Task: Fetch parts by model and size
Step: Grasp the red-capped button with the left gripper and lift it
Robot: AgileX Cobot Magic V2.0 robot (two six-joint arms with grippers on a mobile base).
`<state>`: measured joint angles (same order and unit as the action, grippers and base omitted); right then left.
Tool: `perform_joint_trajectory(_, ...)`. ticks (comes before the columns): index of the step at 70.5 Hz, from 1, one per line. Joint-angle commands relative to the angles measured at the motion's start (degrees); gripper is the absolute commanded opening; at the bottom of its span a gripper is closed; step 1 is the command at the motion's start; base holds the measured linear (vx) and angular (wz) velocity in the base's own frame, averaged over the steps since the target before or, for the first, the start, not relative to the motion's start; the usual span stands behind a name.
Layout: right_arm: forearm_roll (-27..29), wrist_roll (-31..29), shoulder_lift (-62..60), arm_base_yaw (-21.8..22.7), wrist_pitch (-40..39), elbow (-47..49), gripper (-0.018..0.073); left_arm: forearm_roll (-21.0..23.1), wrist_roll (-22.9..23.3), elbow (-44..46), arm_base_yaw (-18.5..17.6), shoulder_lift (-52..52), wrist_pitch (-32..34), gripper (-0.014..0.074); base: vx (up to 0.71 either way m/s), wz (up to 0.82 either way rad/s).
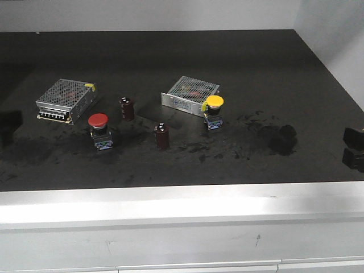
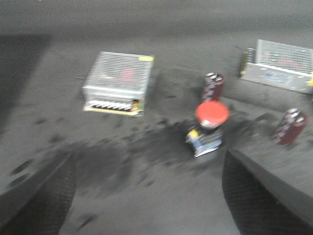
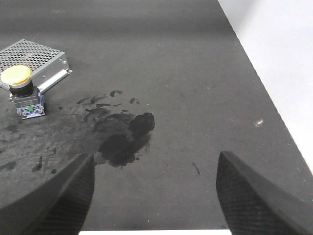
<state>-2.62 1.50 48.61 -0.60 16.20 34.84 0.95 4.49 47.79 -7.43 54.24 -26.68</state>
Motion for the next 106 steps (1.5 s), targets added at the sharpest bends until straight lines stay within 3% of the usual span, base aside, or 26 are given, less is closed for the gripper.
perform_joint_trajectory(1,-0.15,-0.69,-0.11,0.31,-4.62,1.96,0.0508,1.12,0.43,7.29,-1.91,5.53,-0.88,0.0586,0.0,0.0)
perform_joint_trajectory(21,-0.15,-0.69,-0.11,0.31,-5.07,1.96,0.0508,0.9,3.02,27.25,-7.81,24.97,-14.87,0.0586,0.0,0.0)
perform_joint_trajectory(41,-0.15,-0.69,-0.11,0.31,-5.07,1.96,0.0508,0.8,5.58,41.71,-9.22,38.98,-23.49,0.0586,0.0,0.0)
perform_joint_trajectory(55,-0.1,-0.49,-0.11,0.31,-5.06,1.96,0.0508,0.43,6.64,46.9,-9.22,45.2,-27.57,0.0586,0.0,0.0)
perform_joint_trajectory(77,-0.1,-0.49,-0.11,0.31,-5.05,1.96,0.0508,0.27,9.04,47.47,-8.97,49.91,-27.59,0.0575,0.0,0.0)
perform_joint_trajectory(93,-0.1,-0.49,-0.11,0.31,-5.05,1.96,0.0508,-0.95,10.54,47.47,-8.97,51.53,-26.96,0.0468,0.0,0.0)
perform_joint_trajectory(106,-0.1,-0.49,-0.11,0.31,-5.0,1.96,0.0508,-0.95,10.49,47.47,-8.97,51.61,-26.46,0.0248,0.0,0.0)
